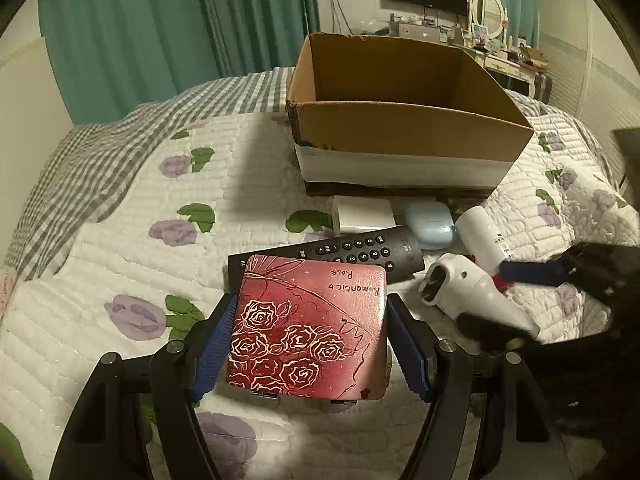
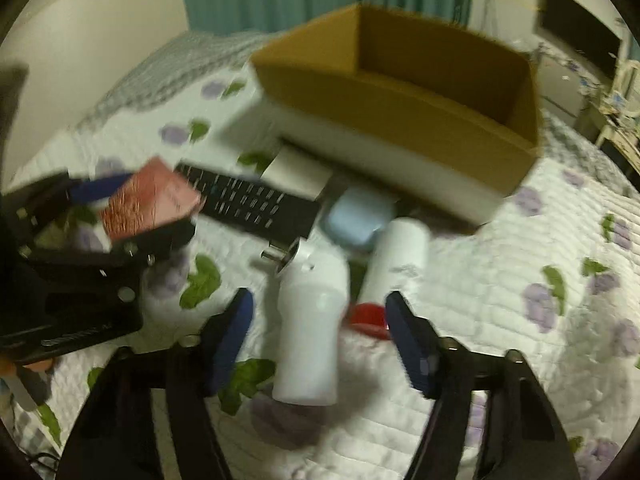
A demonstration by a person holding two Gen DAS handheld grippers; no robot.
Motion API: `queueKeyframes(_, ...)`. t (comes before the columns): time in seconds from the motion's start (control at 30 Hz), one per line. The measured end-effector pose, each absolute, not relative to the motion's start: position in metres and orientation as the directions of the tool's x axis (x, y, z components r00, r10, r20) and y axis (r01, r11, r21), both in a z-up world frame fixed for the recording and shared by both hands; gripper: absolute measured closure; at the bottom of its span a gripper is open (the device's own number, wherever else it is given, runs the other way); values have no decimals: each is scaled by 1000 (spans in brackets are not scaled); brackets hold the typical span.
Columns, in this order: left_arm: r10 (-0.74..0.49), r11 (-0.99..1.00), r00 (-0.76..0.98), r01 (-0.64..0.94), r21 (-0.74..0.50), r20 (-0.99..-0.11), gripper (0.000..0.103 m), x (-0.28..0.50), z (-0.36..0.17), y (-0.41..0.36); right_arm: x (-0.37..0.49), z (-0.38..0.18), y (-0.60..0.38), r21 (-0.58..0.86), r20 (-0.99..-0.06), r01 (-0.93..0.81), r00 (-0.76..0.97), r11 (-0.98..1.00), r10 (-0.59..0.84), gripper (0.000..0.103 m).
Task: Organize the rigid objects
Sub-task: 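Grasp the red rose card case with the left gripper while the right gripper grasps the white hair dryer, then carry the card case and hair dryer into the box and release both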
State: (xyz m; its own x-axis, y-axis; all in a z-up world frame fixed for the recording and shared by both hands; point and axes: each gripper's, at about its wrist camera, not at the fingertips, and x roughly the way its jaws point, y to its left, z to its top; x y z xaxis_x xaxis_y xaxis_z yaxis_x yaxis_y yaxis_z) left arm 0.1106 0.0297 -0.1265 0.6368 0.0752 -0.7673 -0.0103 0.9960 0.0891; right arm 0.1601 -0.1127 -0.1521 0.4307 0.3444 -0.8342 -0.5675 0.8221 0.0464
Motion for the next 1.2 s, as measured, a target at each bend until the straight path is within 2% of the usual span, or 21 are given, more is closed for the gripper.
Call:
queueKeyframes(0.17, 68, 997, 635, -11, 79, -770, 30, 109, -129, 33, 165, -175, -95, 22, -865, -584, 395, 811, 308, 50)
queueKeyframes(0.2, 67, 997, 636, -11, 78, -769, 30, 109, -129, 33, 166, -178, -94, 27, -868, -581, 390, 813, 307, 60)
queueKeyframes(0.4, 69, 996, 646, -5, 86, -760, 30, 104, -124, 28, 162, -170, -105, 29, -853, -543, 425, 839, 304, 60)
queueKeyframes(0.83, 66, 995, 706, 3, 96, -705, 30, 92, -72, 6, 149, -88, -149, 40, -744, -475, 574, 879, 343, 60)
queueKeyframes(1.2, -14, 993, 801, 83, 88, -599, 29, 155, -2, -24, 180, -4, -168, -7, -612, -451, 708, 893, 352, 60)
